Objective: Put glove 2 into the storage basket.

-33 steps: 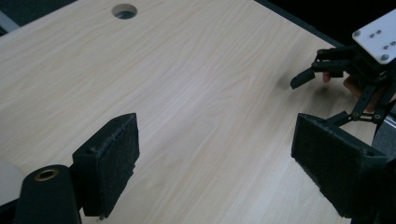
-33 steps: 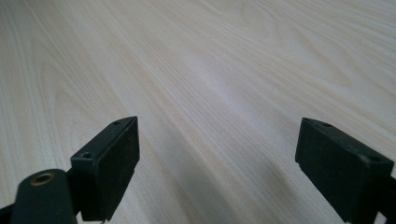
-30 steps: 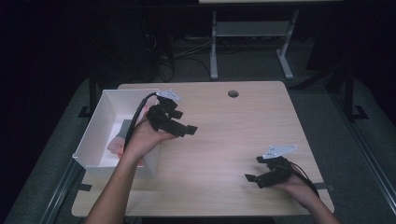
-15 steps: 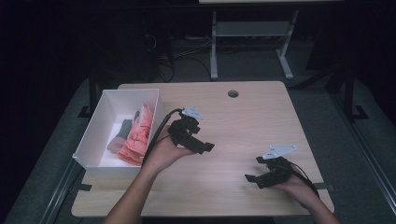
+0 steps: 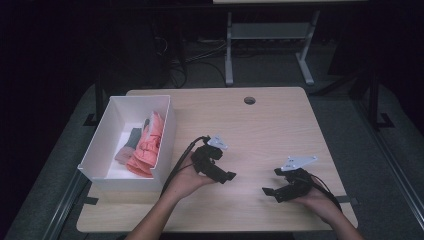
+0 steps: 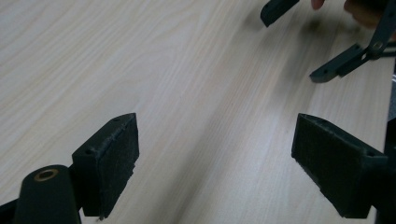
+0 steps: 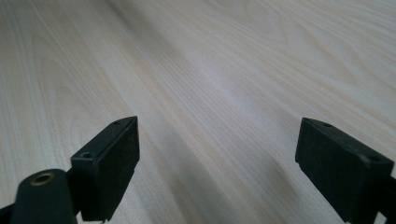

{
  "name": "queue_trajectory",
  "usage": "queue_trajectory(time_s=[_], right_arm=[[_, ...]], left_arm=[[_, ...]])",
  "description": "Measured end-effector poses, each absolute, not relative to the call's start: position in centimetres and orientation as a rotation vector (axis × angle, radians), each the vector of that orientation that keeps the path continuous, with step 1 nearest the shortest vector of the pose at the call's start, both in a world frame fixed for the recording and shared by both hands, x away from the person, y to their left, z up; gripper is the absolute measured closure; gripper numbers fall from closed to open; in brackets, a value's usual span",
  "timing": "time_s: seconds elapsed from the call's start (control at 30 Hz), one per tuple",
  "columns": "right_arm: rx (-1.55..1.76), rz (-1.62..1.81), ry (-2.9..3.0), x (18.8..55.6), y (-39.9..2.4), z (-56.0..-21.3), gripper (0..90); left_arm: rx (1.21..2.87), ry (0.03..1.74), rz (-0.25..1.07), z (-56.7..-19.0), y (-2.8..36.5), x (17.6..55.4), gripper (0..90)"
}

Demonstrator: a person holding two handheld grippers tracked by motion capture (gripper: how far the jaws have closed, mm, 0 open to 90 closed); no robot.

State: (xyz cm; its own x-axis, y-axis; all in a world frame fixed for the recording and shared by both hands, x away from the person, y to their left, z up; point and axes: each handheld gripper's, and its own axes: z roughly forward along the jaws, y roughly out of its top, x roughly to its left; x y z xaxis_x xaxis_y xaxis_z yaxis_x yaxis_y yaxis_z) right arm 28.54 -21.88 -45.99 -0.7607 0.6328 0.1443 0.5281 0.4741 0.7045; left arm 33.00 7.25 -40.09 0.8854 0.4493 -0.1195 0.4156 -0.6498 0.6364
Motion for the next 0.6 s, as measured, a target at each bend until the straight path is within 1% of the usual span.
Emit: queue_trajectory(time_s=[0.1,0.33,0.6], right_arm=[[1.019,1.156,2.58,28.6,-21.9,-46.0,13.5],[1.019,1.154,2.579,28.5,-21.9,-46.0,13.4],[1.014,1.153,2.581,28.5,-21.9,-46.0,13.4]], left_arm=[[2.352,0.61,0.06,-41.0,7.2,32.7,14.6],[2.395,0.576,0.067,-42.7,6.9,32.3,14.6],[2.401,0.583,0.048,-43.1,6.8,32.2,14.6]])
